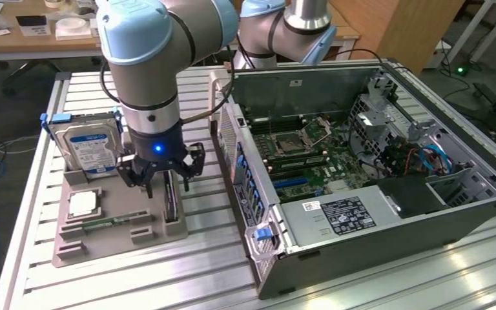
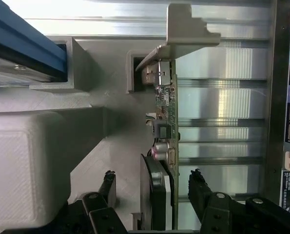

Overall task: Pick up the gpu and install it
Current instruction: 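Pick up the gpu and move the gpu toward the slot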

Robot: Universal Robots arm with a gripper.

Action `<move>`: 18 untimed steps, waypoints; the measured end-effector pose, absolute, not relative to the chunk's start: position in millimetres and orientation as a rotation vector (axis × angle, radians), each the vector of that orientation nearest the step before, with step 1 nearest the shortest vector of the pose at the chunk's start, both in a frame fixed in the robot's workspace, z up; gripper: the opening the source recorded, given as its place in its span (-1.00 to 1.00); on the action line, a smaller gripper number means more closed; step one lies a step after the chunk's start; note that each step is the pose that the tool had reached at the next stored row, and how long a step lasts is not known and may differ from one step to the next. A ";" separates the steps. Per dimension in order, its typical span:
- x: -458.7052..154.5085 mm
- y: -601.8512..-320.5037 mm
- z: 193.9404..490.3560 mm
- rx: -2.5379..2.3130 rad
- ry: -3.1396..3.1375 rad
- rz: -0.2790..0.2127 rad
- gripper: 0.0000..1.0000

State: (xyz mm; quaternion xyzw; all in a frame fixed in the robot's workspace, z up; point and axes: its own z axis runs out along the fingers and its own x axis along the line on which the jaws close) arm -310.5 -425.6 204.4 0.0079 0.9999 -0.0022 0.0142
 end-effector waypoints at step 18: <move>-310.6 -425.8 204.1 0.025 3.113 -0.007 -0.44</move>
